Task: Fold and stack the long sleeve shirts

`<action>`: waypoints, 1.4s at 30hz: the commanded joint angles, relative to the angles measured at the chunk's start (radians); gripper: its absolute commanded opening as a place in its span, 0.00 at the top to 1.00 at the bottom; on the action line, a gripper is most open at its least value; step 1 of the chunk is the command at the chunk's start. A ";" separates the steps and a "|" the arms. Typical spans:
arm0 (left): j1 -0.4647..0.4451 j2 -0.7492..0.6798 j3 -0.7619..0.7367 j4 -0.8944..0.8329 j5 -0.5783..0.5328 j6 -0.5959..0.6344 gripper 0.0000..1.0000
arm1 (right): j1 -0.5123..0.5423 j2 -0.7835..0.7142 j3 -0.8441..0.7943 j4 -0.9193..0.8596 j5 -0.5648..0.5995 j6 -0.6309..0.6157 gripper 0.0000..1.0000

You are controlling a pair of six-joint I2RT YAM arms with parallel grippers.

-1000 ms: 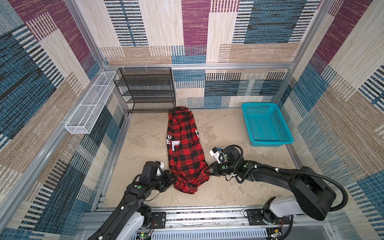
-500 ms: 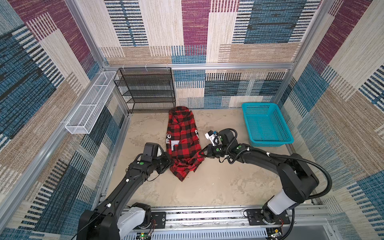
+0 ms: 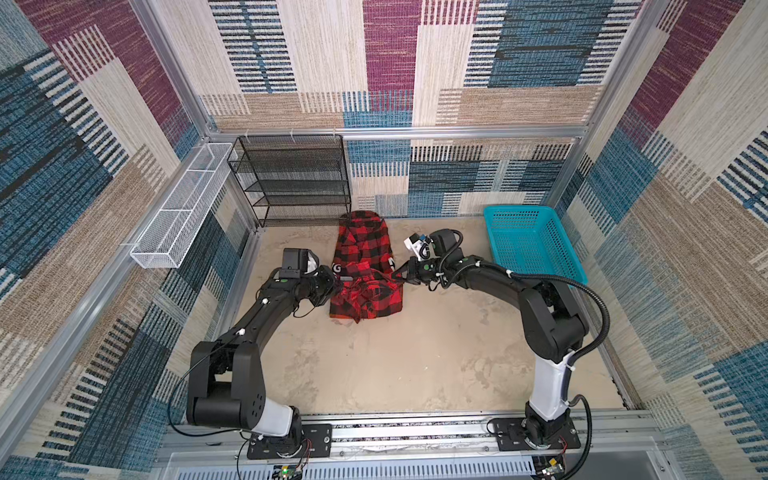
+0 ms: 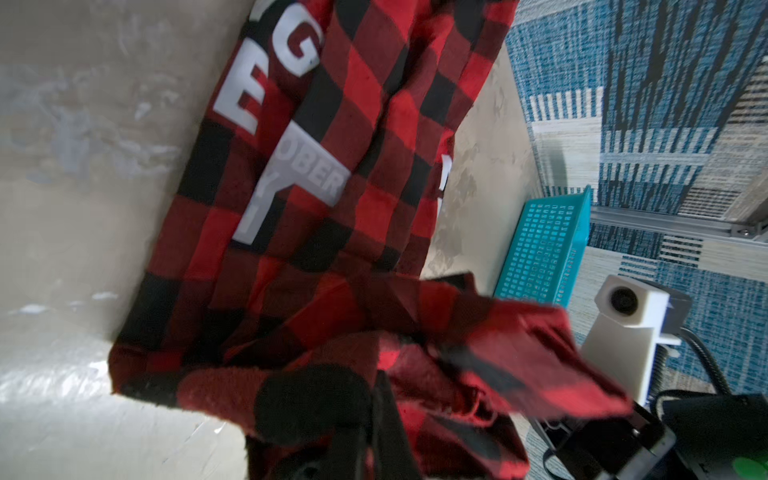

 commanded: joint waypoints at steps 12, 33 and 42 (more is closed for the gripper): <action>0.067 0.378 0.207 0.200 0.006 -0.023 0.84 | -0.029 0.313 0.290 -0.030 0.008 0.032 0.65; 0.108 0.194 0.182 0.080 -0.015 0.054 0.47 | 0.159 -0.006 0.124 -0.160 0.315 -0.078 0.34; 0.131 0.394 0.327 0.187 0.158 -0.049 0.27 | 0.261 0.148 0.274 -0.155 0.285 -0.084 0.46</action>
